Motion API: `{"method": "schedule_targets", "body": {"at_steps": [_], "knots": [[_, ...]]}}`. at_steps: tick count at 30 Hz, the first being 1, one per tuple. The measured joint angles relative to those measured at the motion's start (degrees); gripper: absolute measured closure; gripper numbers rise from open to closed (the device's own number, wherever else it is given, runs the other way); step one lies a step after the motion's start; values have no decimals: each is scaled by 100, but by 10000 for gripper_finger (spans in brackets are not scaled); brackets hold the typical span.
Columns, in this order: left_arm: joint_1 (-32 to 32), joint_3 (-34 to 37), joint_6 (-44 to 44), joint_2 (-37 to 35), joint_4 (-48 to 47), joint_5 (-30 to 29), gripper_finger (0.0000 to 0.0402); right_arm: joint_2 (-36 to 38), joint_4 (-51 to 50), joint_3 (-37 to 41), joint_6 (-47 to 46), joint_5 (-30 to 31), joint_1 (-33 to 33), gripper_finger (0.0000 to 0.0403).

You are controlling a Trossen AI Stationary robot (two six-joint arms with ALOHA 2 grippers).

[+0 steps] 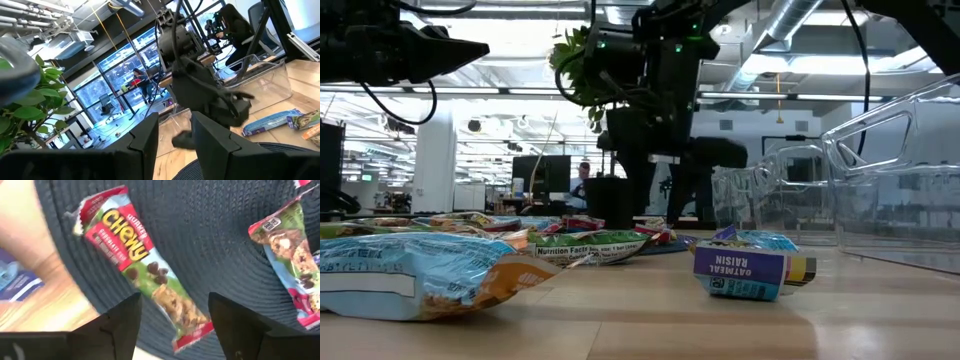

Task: Pick and place Granola Bars by type
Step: Put the red granola bar into the top transparent bin

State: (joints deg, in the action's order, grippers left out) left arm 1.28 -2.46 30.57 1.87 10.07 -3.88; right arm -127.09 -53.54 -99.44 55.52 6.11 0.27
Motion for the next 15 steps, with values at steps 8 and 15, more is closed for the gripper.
{"method": "schedule_targets", "body": {"at_steps": [8, 15], "knots": [[0, 0, 0, 0, -7, 0, 290, -236, -84, -4, -285, 157, 5, 197], [0, 0, 7, 0, -7, 0, 290, -201, -201, 7, -685, 150, -37, 244]]}}
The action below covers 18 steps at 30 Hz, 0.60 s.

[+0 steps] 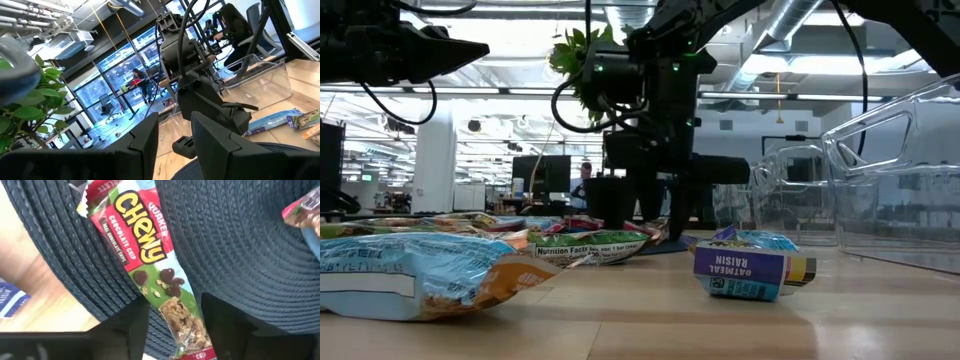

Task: Pick and place Granola Bars by type
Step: Put the red granola bar into the top transparent bin

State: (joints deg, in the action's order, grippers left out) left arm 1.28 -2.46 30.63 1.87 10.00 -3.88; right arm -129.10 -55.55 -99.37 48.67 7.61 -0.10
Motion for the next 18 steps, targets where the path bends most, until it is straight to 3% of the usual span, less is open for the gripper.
{"method": "schedule_targets", "body": {"at_steps": [10, 18], "knots": [[-1, 0, 0, 0, -2, 0, 290, 81, -209, -28, -184, -8, 10, 331], [-2, 0, 4, 0, -20, 0, 290, 440, -450, -36, -596, -13, 11, 346]]}}
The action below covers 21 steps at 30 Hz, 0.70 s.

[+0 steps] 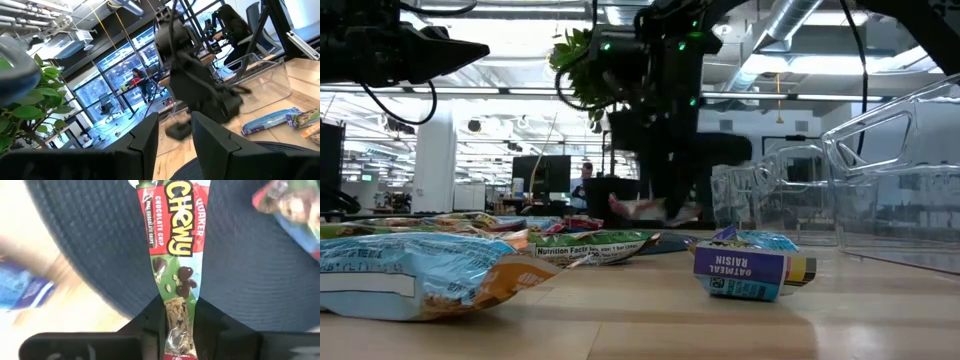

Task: Pick and place Granola Bars by type
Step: Put the red granola bar into the top transparent bin

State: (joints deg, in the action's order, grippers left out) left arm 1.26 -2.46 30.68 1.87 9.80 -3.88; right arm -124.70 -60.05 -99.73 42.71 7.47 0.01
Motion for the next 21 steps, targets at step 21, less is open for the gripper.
{"method": "schedule_targets", "body": {"at_steps": [21], "knots": [[2, 0, -2, 0, -4, -30, 290, 1978, -1511, -5, -1967, 328, -1652, 347]]}}
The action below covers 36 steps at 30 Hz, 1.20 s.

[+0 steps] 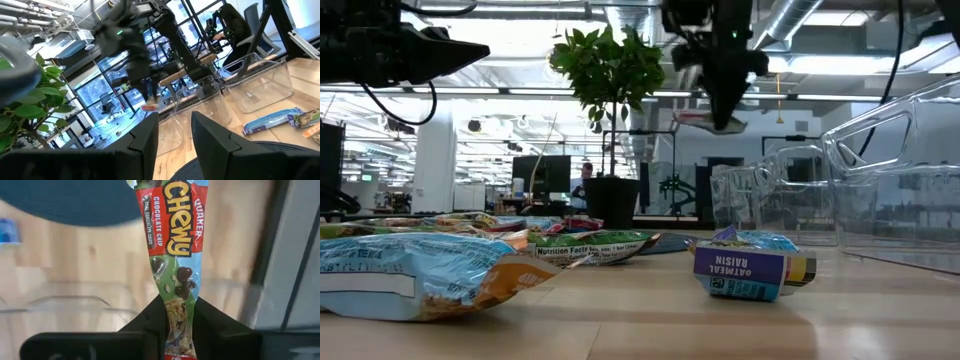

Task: Pick and place Granola Bars by type
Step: Put the red granola bar into the top transparent bin

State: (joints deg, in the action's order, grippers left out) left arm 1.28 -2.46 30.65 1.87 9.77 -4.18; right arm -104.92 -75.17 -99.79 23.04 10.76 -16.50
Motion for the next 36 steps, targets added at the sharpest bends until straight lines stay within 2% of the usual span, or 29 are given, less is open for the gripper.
{"method": "schedule_targets", "body": {"at_steps": [6, 13, 25, 36], "knots": [[0, 0, 0, 0, -3, -9, 290, 4, -202, 108, -31, -154, -1023, 347], [-2, 0, -20, 0, -45, -17, 290, 8, 27, 872, 279, -482, -1875, 347], [0, 0, -298, 0, -42, -16, 290, 6, 301, 1728, 442, -478, -2443, 347], [-1, 0, -299, 0, -40, -16, 290, 6, 450, 1775, 323, -619, -2724, 336]]}}
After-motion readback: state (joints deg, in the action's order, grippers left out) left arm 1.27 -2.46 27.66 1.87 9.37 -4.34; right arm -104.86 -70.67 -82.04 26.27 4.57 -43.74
